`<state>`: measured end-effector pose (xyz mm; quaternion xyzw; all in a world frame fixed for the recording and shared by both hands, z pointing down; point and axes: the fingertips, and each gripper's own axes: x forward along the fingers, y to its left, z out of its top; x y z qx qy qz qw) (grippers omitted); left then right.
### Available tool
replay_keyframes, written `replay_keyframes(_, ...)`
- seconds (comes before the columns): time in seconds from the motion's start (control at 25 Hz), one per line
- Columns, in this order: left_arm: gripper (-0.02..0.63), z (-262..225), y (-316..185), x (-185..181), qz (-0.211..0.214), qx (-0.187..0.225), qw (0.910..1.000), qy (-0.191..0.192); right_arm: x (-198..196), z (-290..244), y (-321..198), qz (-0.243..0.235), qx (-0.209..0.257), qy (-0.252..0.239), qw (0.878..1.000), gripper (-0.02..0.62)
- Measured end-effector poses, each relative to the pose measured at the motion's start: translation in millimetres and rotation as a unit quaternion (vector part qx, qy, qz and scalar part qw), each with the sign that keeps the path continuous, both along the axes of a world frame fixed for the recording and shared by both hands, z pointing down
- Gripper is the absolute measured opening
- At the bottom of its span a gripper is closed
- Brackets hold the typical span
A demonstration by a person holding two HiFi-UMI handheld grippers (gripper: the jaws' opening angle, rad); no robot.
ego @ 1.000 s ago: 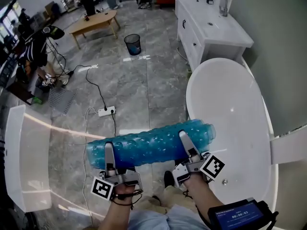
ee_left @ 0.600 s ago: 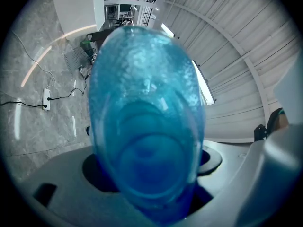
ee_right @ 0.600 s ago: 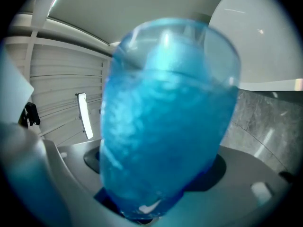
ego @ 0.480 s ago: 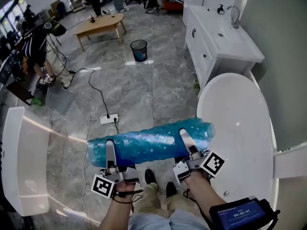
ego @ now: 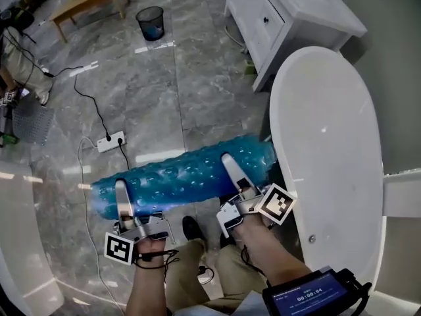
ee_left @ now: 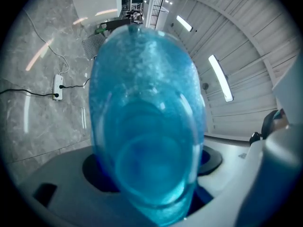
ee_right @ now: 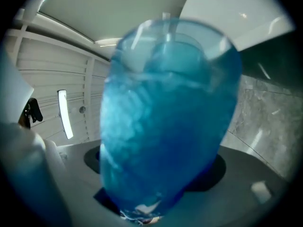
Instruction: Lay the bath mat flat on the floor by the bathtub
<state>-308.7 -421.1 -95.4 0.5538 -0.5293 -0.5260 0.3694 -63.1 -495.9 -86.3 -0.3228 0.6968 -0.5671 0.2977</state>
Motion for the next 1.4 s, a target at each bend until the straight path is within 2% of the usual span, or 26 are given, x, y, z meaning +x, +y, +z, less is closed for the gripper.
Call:
replay_keyframes(0.12,0.374,59,-20,12,0.008,-0.008,0.9999,0.004,14,68,-14,0.011,-0.020,0.015,1.000,0.397)
replay_keyframes(0.24,0.374,120,-37,22,0.015,-0.008,0.9998,0.007,27,131,-27,0.017,-0.019,0.029,0.999,0.397)
replay_keyframes(0.56,0.374,286,-78,58,0.041,-0.024,0.9988,0.010,65,288,-56,0.044,-0.042,0.028,0.998,0.397)
replay_keyframes(0.84,0.374,429,-106,82,0.047,-0.053,0.9964,0.047,89,429,-75,0.055,-0.065,0.043,0.995,0.397)
replay_keyframes(1.2,0.377,559,-131,107,0.075,-0.081,0.9922,0.057,114,562,-89,0.068,-0.098,0.060,0.991,0.402)
replay_keyframes(1.4,0.379,611,-139,117,0.084,-0.111,0.9883,0.063,125,619,-91,0.076,-0.132,0.065,0.986,0.409)
